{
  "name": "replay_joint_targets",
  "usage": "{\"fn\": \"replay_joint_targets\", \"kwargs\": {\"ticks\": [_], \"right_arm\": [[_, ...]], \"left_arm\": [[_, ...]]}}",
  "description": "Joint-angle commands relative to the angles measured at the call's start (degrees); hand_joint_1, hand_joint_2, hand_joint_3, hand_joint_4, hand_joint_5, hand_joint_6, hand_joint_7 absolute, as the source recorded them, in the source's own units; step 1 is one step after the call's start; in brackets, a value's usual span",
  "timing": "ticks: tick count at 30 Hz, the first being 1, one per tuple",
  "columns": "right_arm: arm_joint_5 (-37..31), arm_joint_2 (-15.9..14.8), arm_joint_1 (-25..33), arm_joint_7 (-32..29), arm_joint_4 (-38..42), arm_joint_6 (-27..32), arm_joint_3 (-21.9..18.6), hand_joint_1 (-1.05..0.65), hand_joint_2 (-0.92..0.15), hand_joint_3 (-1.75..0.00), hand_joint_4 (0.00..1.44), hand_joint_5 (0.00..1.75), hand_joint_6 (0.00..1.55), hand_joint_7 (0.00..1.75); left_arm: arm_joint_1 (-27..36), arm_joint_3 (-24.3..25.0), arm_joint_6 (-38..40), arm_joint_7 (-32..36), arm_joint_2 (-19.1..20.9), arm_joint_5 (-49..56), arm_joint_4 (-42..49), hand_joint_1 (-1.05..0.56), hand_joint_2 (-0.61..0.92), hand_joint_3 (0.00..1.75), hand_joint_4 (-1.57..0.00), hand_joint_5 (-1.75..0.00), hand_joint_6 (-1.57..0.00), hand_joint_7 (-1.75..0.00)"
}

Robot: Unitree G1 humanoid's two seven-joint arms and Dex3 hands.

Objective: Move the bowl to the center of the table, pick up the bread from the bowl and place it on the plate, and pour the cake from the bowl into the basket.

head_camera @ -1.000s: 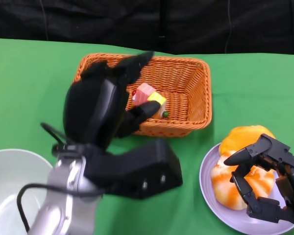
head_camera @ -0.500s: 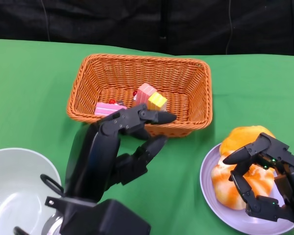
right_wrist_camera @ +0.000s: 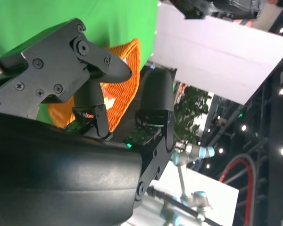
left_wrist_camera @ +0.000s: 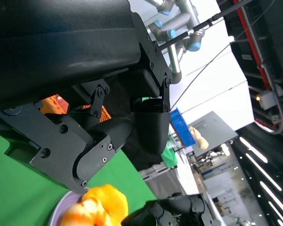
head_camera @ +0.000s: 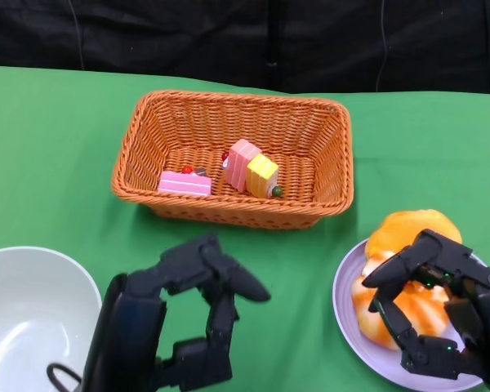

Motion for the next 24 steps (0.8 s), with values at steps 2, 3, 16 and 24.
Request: {"fn": "replay_joint_targets", "kwargs": {"ticks": [2,3,16,24], "right_arm": [[2.6,-0.8,2.3,1.5,-4.1,3.3,0.8,-0.05,-0.44,-1.2,0.64,1.52,0.67,1.26],[2.8,-0.7,2.5,1.7,-4.6,3.8,0.8,-0.04,-0.42,-1.23,0.64,1.52,0.67,1.26],[3.8,-0.5,3.4,4.0,-5.5,2.7,1.9,-0.07,-0.36,-1.38,0.71,1.54,0.74,1.37],[3.8,-2.1,3.4,7.2,-4.2,1.3,2.5,-0.09,-0.3,-1.46,0.81,1.65,0.77,1.45]], "left_arm": [[4.7,-0.3,-3.4,-0.2,-0.4,-2.3,0.1,-0.09,0.27,1.54,-0.89,-1.67,-0.82,-1.49],[5.2,-0.3,-3.8,-0.2,-0.6,-2.5,0.1,-0.09,0.27,1.54,-0.88,-1.68,-0.82,-1.5],[10.1,3.9,-15.1,-0.2,-1.5,-5.2,4.4,-0.03,0.36,1.43,-0.88,-1.73,-0.84,-1.53],[9.6,5.6,-17.9,-0.5,-2.3,-7.6,6.7,0.02,0.36,1.45,-0.89,-1.74,-0.83,-1.54]]}}
